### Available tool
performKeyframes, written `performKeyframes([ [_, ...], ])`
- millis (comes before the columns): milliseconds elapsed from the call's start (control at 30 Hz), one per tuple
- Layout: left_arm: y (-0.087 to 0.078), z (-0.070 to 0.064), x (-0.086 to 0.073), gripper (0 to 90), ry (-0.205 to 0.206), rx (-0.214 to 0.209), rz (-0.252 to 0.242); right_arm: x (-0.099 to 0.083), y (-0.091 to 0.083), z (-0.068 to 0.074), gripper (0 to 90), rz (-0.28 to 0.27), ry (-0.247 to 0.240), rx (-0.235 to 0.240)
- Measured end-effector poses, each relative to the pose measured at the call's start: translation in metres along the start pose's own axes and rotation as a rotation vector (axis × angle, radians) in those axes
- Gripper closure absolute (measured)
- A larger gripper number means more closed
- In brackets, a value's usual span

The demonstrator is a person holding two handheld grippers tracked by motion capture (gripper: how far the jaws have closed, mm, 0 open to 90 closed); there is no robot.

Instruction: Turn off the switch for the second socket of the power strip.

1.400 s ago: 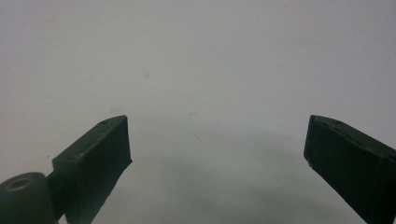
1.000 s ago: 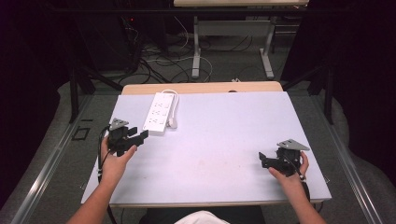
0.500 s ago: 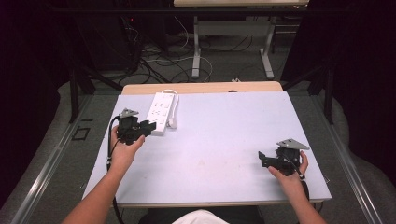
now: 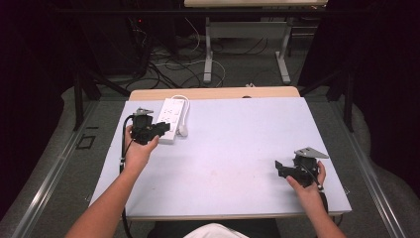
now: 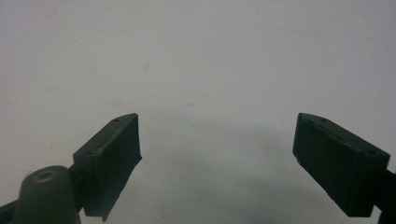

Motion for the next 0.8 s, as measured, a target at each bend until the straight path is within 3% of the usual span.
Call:
performKeyframes([
  [233, 0.004, -0.003, 0.013, 78.3, -0.025, -0.013, -0.002, 0.000, 0.001, 0.002, 14.3, -0.002, -0.011, 0.001],
  [500, 0.013, -0.004, 0.031, 83.2, -0.052, -0.020, 0.035, 0.001, 0.000, 0.003, 14.3, 0.000, -0.011, 0.002],
  [800, 0.024, -0.002, 0.044, 88.0, -0.047, -0.001, 0.038, 0.000, 0.000, 0.002, 14.3, 0.005, -0.013, 0.005],
])
Point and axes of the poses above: each handheld gripper's, and its own axes: y roughly forward along the jaws, x roughly out of its top, z roughly to its left, the point moved 3 cm from there along y, roughly forward along the jaws, and after that the axes turned 4 degrees about -z, right-handed, at the moved point
